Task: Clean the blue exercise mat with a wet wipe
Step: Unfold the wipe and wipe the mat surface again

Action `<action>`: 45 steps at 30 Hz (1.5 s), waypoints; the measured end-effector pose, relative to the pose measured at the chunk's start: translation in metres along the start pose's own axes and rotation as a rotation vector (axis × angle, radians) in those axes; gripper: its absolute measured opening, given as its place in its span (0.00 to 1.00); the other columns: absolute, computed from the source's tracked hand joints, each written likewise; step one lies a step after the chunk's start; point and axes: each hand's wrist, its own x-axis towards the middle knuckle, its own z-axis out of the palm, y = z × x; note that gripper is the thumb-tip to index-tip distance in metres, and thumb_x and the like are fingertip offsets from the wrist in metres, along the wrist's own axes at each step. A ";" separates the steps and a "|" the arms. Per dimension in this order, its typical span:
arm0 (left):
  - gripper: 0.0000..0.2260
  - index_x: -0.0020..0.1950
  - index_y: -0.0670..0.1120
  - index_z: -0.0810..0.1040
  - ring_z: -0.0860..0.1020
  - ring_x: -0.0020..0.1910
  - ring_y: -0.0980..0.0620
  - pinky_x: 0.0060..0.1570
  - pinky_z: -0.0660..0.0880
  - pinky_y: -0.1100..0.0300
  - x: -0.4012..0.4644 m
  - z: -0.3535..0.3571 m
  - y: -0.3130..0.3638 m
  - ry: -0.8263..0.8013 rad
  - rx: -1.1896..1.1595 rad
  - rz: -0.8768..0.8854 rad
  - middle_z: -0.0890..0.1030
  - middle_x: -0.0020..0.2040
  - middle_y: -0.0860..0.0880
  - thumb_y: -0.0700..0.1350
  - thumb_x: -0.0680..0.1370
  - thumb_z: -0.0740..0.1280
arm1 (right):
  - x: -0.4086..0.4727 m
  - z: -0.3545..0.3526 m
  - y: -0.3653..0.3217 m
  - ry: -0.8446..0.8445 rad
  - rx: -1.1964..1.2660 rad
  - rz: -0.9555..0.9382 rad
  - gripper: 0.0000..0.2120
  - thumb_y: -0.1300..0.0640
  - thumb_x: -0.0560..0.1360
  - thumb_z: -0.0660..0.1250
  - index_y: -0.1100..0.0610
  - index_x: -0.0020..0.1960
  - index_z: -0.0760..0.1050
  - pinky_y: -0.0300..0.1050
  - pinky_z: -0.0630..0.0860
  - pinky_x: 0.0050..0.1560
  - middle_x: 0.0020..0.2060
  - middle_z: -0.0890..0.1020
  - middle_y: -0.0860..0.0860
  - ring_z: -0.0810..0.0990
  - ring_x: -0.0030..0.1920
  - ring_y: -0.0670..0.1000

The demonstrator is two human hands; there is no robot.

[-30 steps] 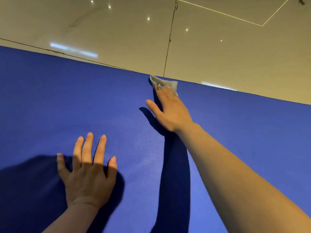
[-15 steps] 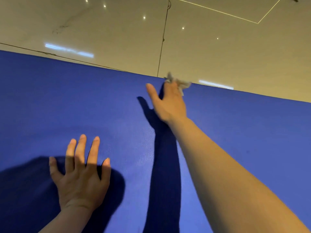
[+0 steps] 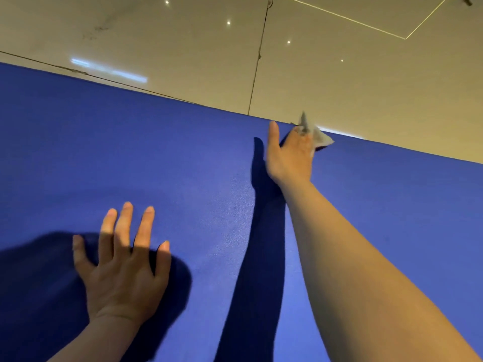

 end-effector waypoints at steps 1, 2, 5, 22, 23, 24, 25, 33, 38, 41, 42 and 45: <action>0.28 0.74 0.48 0.68 0.61 0.74 0.40 0.67 0.50 0.28 -0.001 0.000 0.001 0.004 -0.002 0.002 0.63 0.75 0.43 0.56 0.75 0.53 | -0.004 0.009 -0.019 -0.007 0.028 -0.023 0.38 0.36 0.81 0.49 0.64 0.78 0.54 0.50 0.44 0.77 0.80 0.48 0.53 0.43 0.79 0.51; 0.28 0.74 0.48 0.67 0.61 0.74 0.40 0.67 0.50 0.28 -0.001 0.000 0.000 0.006 -0.003 0.009 0.63 0.75 0.42 0.56 0.75 0.53 | -0.010 0.020 -0.038 -0.040 0.033 -0.066 0.38 0.35 0.81 0.49 0.64 0.78 0.53 0.49 0.42 0.77 0.80 0.48 0.53 0.43 0.79 0.51; 0.28 0.74 0.48 0.66 0.61 0.74 0.40 0.67 0.50 0.28 -0.002 0.003 -0.004 0.024 0.028 0.044 0.63 0.76 0.42 0.55 0.76 0.54 | -0.044 0.053 -0.079 -0.173 0.061 -0.261 0.40 0.33 0.79 0.52 0.60 0.79 0.51 0.48 0.44 0.78 0.79 0.50 0.51 0.44 0.78 0.51; 0.28 0.74 0.47 0.67 0.62 0.74 0.40 0.67 0.49 0.29 0.001 0.001 -0.001 0.034 0.027 0.020 0.65 0.75 0.42 0.55 0.76 0.53 | -0.068 0.032 -0.014 -0.027 0.033 -0.408 0.41 0.28 0.72 0.52 0.56 0.73 0.63 0.49 0.61 0.73 0.76 0.60 0.48 0.57 0.76 0.52; 0.28 0.74 0.47 0.68 0.62 0.74 0.40 0.67 0.50 0.29 0.002 0.001 -0.001 0.023 0.031 0.015 0.65 0.75 0.42 0.55 0.76 0.53 | -0.079 0.041 -0.024 -0.060 0.006 -0.479 0.41 0.28 0.72 0.53 0.56 0.75 0.61 0.50 0.60 0.74 0.77 0.58 0.47 0.55 0.76 0.51; 0.28 0.74 0.47 0.68 0.62 0.74 0.40 0.66 0.51 0.28 0.002 0.002 -0.001 0.014 0.037 0.014 0.65 0.75 0.42 0.55 0.76 0.52 | -0.090 0.048 -0.030 -0.084 -0.031 -0.524 0.42 0.28 0.73 0.54 0.56 0.76 0.60 0.50 0.59 0.75 0.77 0.57 0.46 0.54 0.77 0.51; 0.28 0.74 0.47 0.68 0.62 0.74 0.40 0.66 0.51 0.28 0.002 0.003 -0.001 0.009 0.039 0.014 0.65 0.75 0.41 0.55 0.76 0.52 | -0.100 0.052 -0.033 -0.098 -0.065 -0.550 0.43 0.28 0.73 0.54 0.56 0.76 0.59 0.50 0.57 0.75 0.78 0.56 0.46 0.52 0.78 0.50; 0.27 0.76 0.47 0.66 0.62 0.75 0.41 0.69 0.48 0.32 -0.001 0.003 -0.004 0.001 0.041 0.019 0.64 0.75 0.42 0.55 0.79 0.50 | -0.077 -0.006 0.049 0.041 -0.192 -0.160 0.46 0.22 0.68 0.47 0.57 0.69 0.67 0.53 0.68 0.67 0.70 0.68 0.49 0.63 0.72 0.53; 0.26 0.76 0.47 0.65 0.61 0.76 0.42 0.69 0.48 0.33 0.000 0.000 -0.001 0.018 0.007 0.017 0.63 0.76 0.42 0.54 0.80 0.51 | -0.093 0.009 0.039 0.020 0.001 -0.094 0.46 0.24 0.70 0.47 0.56 0.76 0.59 0.56 0.61 0.73 0.77 0.57 0.47 0.53 0.77 0.51; 0.27 0.74 0.47 0.68 0.60 0.75 0.42 0.69 0.46 0.35 -0.003 0.004 -0.006 -0.011 -0.037 0.001 0.64 0.75 0.42 0.55 0.77 0.54 | -0.143 0.050 -0.001 -0.100 0.019 -0.405 0.40 0.31 0.75 0.48 0.57 0.78 0.57 0.51 0.50 0.78 0.79 0.54 0.48 0.45 0.79 0.45; 0.27 0.74 0.46 0.68 0.60 0.74 0.42 0.68 0.46 0.35 -0.002 0.004 -0.006 -0.012 -0.046 -0.002 0.65 0.75 0.42 0.54 0.77 0.56 | -0.163 0.059 -0.011 -0.148 -0.006 -0.470 0.40 0.32 0.76 0.48 0.58 0.78 0.56 0.47 0.44 0.78 0.79 0.53 0.48 0.41 0.78 0.42; 0.26 0.74 0.46 0.68 0.58 0.75 0.42 0.67 0.46 0.34 0.002 0.000 -0.003 -0.052 -0.053 0.005 0.64 0.75 0.41 0.54 0.77 0.58 | -0.172 0.055 -0.016 -0.171 -0.155 -0.493 0.41 0.31 0.75 0.45 0.57 0.79 0.55 0.45 0.43 0.78 0.79 0.55 0.49 0.44 0.79 0.46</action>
